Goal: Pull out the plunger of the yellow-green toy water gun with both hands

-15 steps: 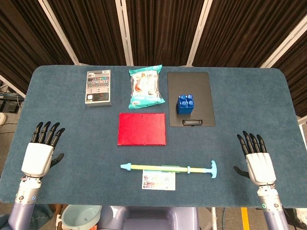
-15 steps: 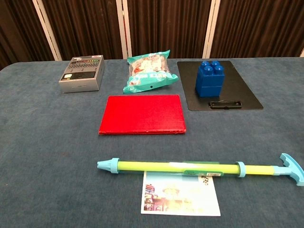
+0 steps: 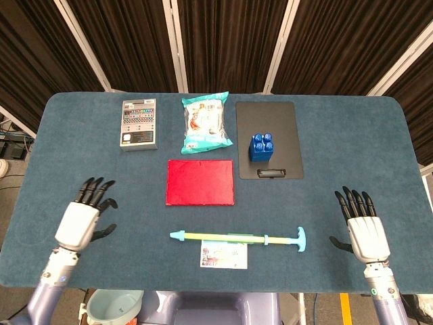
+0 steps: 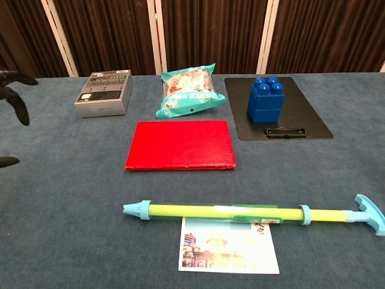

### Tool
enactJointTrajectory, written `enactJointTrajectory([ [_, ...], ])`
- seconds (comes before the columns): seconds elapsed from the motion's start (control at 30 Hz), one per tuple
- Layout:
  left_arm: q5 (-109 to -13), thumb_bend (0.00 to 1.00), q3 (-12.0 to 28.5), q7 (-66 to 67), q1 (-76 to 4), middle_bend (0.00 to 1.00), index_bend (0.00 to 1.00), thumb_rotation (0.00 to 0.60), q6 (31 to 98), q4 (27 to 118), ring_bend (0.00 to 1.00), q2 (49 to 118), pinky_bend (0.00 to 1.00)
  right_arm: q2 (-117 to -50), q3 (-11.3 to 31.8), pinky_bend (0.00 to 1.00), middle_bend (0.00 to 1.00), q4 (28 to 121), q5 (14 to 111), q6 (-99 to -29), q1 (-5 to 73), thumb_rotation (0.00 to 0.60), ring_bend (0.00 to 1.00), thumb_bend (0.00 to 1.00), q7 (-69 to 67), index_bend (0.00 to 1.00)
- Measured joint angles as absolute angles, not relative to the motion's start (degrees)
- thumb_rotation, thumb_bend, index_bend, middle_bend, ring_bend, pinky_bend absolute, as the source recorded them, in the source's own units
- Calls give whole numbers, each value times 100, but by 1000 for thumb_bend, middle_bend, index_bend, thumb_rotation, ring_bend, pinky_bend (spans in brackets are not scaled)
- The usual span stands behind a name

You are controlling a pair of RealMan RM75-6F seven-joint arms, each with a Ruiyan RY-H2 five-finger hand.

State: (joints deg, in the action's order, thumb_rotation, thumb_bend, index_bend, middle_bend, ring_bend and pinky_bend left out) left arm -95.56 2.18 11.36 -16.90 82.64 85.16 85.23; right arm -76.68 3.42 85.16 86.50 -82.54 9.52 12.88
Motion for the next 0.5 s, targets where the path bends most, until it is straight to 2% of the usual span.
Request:
enactJointTrajectory([
  [0.27, -9982, 113, 71, 1783, -2077, 149, 507, 600, 7816, 8092, 54, 9877, 68, -7545, 352, 0, 0, 8560, 8593, -8120, 987, 600, 0, 0, 1049, 0],
  [0.5, -9956, 113, 92, 1914, -2298, 155, 522, 600, 7498, 7259, 54, 10833, 68, -7419, 394, 0, 0, 8579, 8484, -8075, 978, 600, 0, 0, 888, 0],
])
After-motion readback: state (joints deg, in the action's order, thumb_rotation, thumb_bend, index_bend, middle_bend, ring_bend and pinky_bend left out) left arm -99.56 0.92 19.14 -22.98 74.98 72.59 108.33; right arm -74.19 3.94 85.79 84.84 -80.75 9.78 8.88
